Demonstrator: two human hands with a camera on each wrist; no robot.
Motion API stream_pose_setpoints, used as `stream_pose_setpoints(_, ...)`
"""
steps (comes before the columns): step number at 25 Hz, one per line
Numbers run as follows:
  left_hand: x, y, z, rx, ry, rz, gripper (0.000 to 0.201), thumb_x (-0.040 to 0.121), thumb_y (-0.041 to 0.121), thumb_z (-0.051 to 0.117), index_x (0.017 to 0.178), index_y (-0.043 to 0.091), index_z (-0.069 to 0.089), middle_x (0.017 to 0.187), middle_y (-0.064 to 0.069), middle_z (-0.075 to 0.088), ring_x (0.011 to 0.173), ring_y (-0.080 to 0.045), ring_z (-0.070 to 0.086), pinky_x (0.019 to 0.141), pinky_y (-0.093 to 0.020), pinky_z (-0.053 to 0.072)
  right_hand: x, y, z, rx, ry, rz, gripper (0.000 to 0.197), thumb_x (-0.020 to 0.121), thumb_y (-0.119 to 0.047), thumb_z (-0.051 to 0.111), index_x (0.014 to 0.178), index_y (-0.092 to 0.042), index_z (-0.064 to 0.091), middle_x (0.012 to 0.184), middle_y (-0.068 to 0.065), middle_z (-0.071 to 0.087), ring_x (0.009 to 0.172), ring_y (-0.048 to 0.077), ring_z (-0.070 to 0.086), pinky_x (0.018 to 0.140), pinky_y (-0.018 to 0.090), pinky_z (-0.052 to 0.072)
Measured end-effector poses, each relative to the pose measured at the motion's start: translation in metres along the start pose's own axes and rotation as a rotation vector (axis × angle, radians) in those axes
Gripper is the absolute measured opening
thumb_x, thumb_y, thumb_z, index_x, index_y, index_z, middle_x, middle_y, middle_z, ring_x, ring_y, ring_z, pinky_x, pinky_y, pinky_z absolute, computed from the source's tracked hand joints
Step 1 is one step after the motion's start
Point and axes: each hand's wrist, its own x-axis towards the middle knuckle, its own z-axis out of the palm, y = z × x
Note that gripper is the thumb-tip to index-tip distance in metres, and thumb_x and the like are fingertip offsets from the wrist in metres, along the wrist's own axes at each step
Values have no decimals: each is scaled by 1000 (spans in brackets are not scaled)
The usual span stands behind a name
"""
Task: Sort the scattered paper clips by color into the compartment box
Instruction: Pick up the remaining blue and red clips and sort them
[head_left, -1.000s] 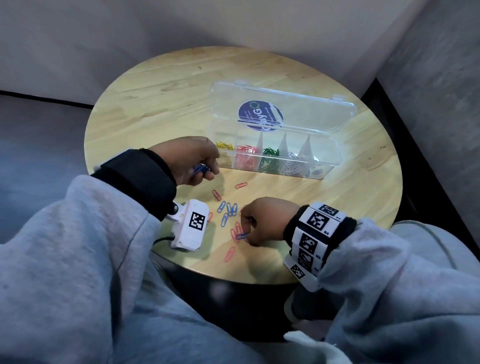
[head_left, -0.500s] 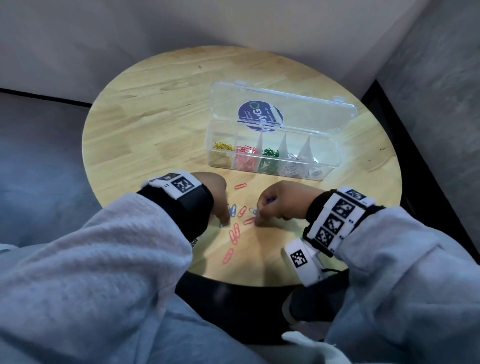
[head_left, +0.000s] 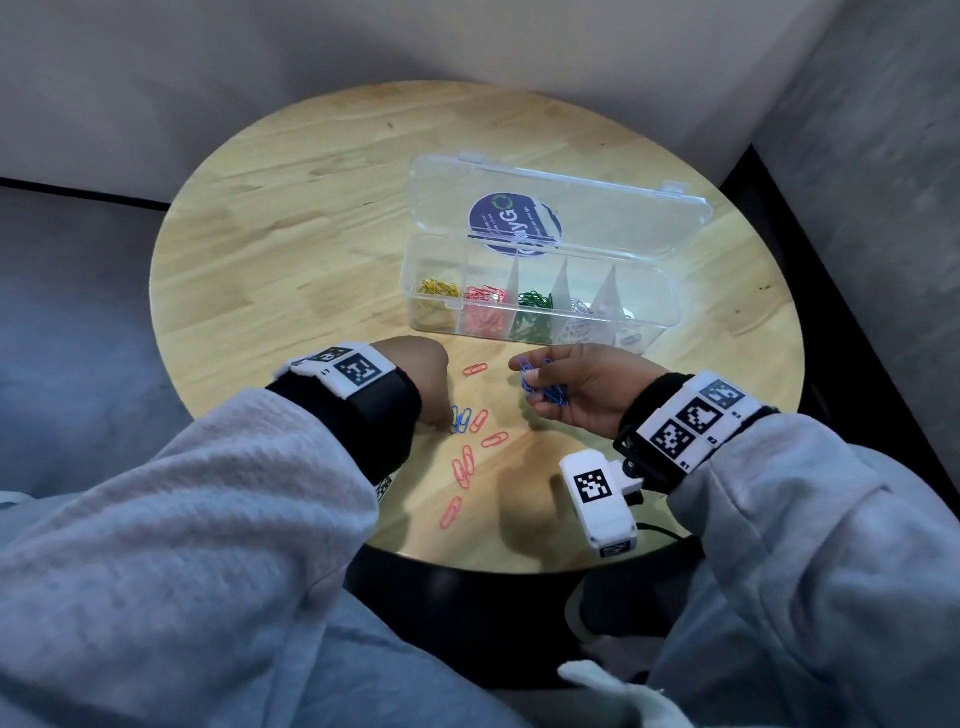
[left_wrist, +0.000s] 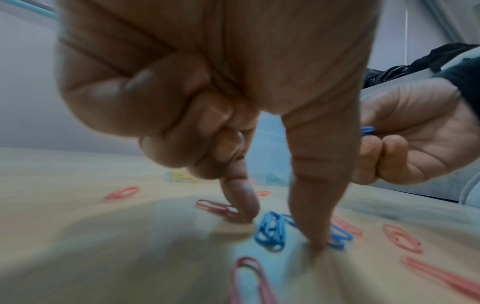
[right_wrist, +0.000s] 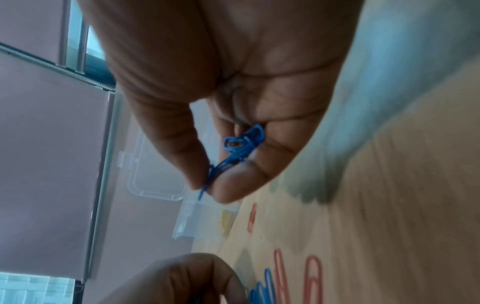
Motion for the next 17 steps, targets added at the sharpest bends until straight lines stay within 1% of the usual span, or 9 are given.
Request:
stream_pose_setpoints(2, -1, 1, 0, -7, -22, 14, 21, 74, 30, 74, 84, 12, 69, 82, -3, 67, 75, -21, 58, 51, -21, 35, 1, -1, -2, 59, 22, 8, 21, 90, 7, 43, 82, -4, 59, 53, 3, 56, 46, 10, 58, 48, 16, 53)
stream_pose_setpoints(4, -1, 2, 1, -3, -40, 25, 21, 76, 28, 72, 88, 11, 71, 84, -4, 69, 76, -20, 60, 58, -24, 39, 1, -2, -2, 122, 62, 36, 24, 89, 6, 38, 77, -4, 56, 53, 4, 55, 47, 12, 60, 48, 17, 54)
stream_pose_setpoints(6, 0, 3, 2, 7, -56, 26, 15, 78, 27, 70, 79, 12, 68, 75, -2, 65, 75, -20, 58, 62, -25, 40, 1, -1, -2, 160, 91, 53, 25, 88, 5, 36, 72, -5, 52, 57, 7, 52, 49, 15, 61, 46, 18, 53)
stream_pose_setpoints(8, 0, 2, 1, 13, -68, 22, 16, 78, 27, 68, 71, 14, 64, 65, 0, 59, 74, -20, 58, 63, -24, 41, 1, 0, 0, 153, 103, 59, 23, 89, 3, 38, 71, -5, 51, 63, 8, 50, 50, 16, 61, 43, 18, 51)
stream_pose_setpoints(10, -3, 2, 1, 2, -88, 17, 12, 79, 27, 67, 77, 14, 67, 64, 0, 59, 74, -19, 57, 64, -25, 42, -1, 0, 4, 99, 104, 79, 19, 91, -2, 45, 72, -7, 50, 65, 7, 47, 46, 13, 56, 39, 17, 46)
stream_pose_setpoints(12, -5, 1, 1, -24, -103, 15, 9, 77, 23, 66, 78, 15, 69, 69, -1, 62, 72, -19, 57, 62, -24, 41, 0, 2, 7, -26, 103, 114, 21, 90, -8, 54, 71, -12, 47, 62, 3, 42, 40, 7, 46, 34, 15, 35)
stream_pose_setpoints(14, -9, -2, -3, -53, -94, 11, 9, 75, 21, 66, 77, 13, 70, 75, -1, 67, 73, -20, 60, 61, -23, 41, 5, 5, 11, -210, 101, 127, 31, 87, -12, 62, 65, -17, 40, 52, 1, 40, 36, 6, 38, 34, 14, 23)
stream_pose_setpoints(16, -10, -11, -13, -139, -64, 7, 16, 75, 26, 69, 84, 12, 72, 76, 0, 67, 73, -19, 60, 65, -24, 43, 9, 5, 18, -476, 105, 102, 35, 82, -19, 69, 62, -18, 41, 46, 0, 39, 38, 10, 31, 40, 18, 20)
stream_pose_setpoints(17, -9, -18, -20, -230, -50, 8, 17, 75, 28, 71, 84, 14, 72, 71, -1, 62, 67, -19, 56, 65, -24, 41, 9, 4, 24, -645, 114, 76, 35, 80, -23, 72, 61, -19, 43, 47, 0, 39, 42, 12, 30, 42, 21, 22)
